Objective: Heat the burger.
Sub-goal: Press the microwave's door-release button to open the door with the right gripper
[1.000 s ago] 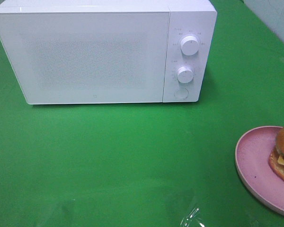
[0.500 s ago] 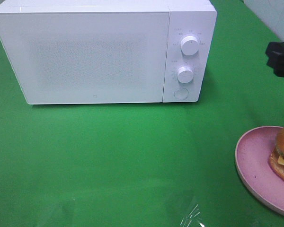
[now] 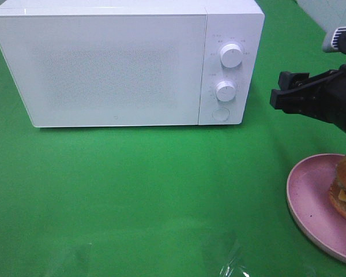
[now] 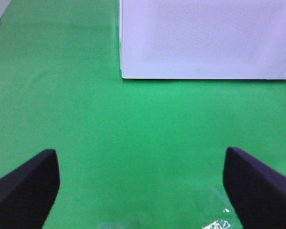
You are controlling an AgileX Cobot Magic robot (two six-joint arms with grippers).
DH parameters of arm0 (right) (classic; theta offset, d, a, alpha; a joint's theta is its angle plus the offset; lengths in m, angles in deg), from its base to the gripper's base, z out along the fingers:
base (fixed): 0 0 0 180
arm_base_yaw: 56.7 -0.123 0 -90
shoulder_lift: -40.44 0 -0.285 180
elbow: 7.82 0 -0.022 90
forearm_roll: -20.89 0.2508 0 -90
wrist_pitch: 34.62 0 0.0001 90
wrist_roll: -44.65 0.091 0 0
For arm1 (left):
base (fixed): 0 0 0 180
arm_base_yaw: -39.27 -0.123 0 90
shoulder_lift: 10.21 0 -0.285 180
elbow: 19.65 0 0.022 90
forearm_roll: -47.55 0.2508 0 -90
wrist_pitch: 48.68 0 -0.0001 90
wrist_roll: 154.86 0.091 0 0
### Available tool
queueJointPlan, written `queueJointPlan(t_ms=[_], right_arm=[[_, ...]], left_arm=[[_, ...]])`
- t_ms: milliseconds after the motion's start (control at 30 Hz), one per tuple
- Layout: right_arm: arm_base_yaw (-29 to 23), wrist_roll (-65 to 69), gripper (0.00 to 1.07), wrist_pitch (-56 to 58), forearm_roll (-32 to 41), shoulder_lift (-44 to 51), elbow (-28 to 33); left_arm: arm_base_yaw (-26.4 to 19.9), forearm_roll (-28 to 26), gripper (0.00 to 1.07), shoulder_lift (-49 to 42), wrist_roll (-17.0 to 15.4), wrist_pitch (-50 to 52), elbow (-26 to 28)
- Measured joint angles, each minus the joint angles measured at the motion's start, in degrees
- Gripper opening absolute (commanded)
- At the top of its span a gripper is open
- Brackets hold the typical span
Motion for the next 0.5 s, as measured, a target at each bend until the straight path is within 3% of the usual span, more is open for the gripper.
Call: queueJointPlan(t_ms=[33, 133, 200, 433, 500], right_arm=[[-2.6, -1.7, 0.73, -2.2, 3.5, -1.0, 0.0], [-3.7, -2.4, 0.73, -3.2, 5.2, -1.3, 0.0], [-9.0, -4.4, 0.73, -7.0, 11.0, -3.3, -0.1], [-14.2, -5.4, 0.73, -11.9, 14.8, -6.6, -0.1], [-17.9, -5.4, 0.73, -13.9, 17.2, -8.8, -0.1]], left_arm=[[0.0, 0.0, 0.85, 0.0, 0.0, 0.0, 0.0], [0.0, 0.0, 0.85, 0.0, 0.0, 0.0, 0.0], [0.0, 0.0, 0.85, 0.0, 0.0, 0.0, 0.0], [0.0, 0.0, 0.85, 0.0, 0.0, 0.0, 0.0], [0.0, 0.0, 0.85, 0.0, 0.0, 0.0, 0.0]])
